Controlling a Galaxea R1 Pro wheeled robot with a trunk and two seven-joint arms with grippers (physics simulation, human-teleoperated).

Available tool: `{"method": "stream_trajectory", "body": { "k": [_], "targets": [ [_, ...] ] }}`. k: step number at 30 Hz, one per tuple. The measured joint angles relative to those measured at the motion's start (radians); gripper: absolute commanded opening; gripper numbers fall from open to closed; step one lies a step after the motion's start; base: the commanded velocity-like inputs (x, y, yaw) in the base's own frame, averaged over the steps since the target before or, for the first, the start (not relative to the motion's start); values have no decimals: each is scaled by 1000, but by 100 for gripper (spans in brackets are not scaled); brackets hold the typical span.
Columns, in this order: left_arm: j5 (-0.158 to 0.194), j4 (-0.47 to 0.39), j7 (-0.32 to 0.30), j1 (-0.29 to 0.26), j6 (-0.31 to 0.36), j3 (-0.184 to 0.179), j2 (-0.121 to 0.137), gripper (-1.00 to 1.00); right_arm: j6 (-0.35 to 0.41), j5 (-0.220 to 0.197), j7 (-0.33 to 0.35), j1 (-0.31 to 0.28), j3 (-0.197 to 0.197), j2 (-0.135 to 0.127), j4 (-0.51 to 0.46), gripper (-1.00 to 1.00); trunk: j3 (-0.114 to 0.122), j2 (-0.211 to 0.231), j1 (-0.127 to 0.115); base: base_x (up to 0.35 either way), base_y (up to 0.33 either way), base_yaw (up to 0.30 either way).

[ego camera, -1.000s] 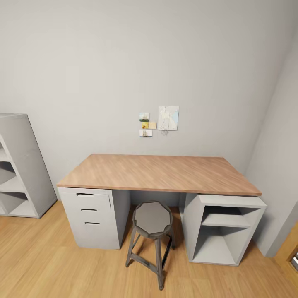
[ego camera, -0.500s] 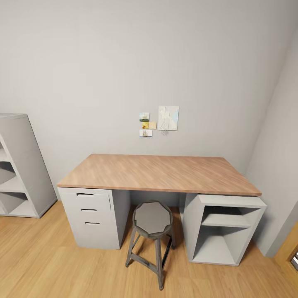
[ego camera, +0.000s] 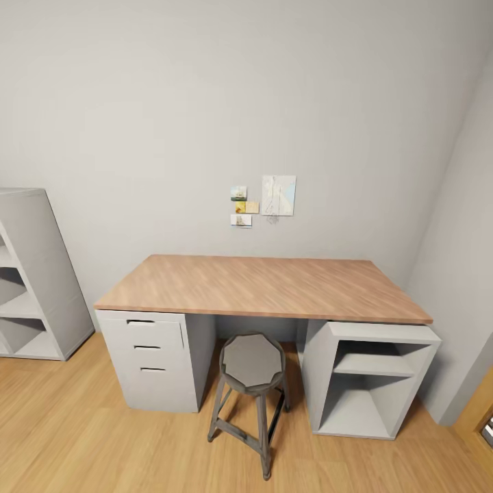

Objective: Attach the digital camera to the camera tripod in the bedroom.

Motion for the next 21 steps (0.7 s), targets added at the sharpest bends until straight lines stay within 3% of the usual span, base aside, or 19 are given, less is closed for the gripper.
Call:
{"method": "stream_trajectory", "body": {
  "k": [14, 21],
  "targets": [
    [-19, 1, -11, 32, -6, 0, 11, 100, -23, 2, -16, 7, 0, -16, -32, 100, 0, 0, 0, 0, 0, 3],
    [-17, -4, -6, 33, -28, 10, 16, 100, -20, 7, -17, 5, 2, -19, -42, 100, 0, 0, 0, 0, 0, 221]
  ]
}}
